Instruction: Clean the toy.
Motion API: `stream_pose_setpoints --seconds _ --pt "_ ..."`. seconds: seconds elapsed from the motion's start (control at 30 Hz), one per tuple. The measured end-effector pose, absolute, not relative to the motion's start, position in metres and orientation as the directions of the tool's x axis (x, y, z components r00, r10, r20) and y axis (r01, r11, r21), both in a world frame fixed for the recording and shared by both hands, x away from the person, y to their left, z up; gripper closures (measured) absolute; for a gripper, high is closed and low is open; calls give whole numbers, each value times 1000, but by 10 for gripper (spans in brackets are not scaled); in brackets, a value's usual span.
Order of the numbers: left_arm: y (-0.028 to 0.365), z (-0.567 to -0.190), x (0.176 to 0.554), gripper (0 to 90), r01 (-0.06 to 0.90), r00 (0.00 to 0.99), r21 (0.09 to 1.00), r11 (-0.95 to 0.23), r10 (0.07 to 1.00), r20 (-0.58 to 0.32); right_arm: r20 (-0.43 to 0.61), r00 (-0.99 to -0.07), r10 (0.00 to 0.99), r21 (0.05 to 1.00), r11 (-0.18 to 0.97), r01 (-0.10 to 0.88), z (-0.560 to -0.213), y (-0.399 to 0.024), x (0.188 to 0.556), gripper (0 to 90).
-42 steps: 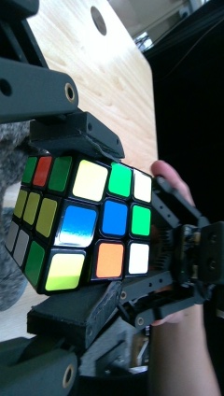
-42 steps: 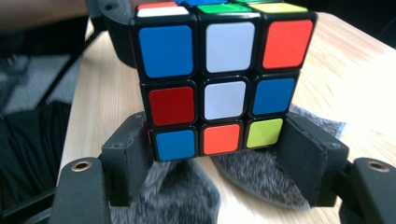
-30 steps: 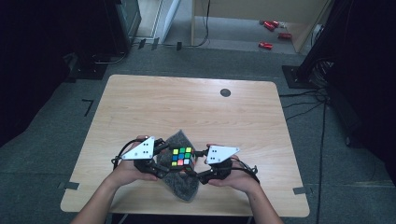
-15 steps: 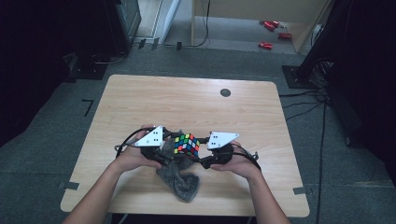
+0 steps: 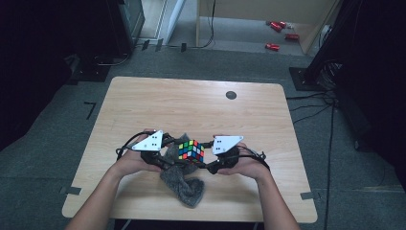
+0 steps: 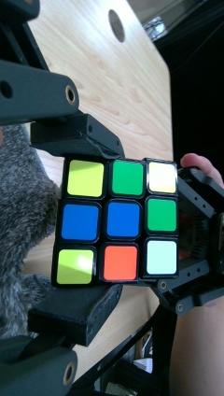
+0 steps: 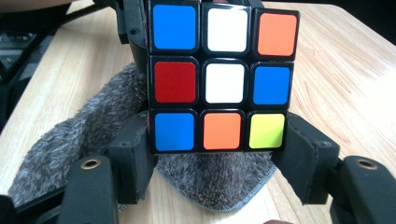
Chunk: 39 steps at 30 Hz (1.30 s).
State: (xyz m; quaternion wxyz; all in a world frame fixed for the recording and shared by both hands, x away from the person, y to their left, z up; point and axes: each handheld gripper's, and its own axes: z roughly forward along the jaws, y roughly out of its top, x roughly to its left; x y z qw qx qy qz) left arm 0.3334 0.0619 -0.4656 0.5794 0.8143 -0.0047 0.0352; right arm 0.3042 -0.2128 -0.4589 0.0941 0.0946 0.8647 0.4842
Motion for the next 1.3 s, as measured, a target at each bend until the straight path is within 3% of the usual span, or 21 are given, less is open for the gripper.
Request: stream_pose_setpoints --seconds 0.4,0.67,0.87,1.07,1.17,1.23,1.3 --pt "44 -467 326 289 -42 996 938 -344 56 65 -80 -961 266 850 522 74 -462 -207 299 345" --pt "50 -465 326 350 -47 997 945 -324 38 62 -56 -955 292 856 507 105 -464 -204 297 335" --pt "62 -457 332 351 1 997 978 -211 69 14 -25 -946 325 843 516 155 -468 -203 297 295" --pt "61 -460 330 351 -8 997 978 -209 78 25 31 -935 352 881 432 192 -473 -202 298 440" --pt "61 -463 331 350 1 996 976 -217 82 17 20 -940 340 887 429 174 -471 -198 294 538" --pt "62 -464 330 350 10 997 976 -220 83 8 -4 -939 343 879 448 161 -469 -197 291 542" --pt "63 -464 330 350 14 995 973 -232 97 9 -23 -942 336 873 465 145 -468 -197 289 625"
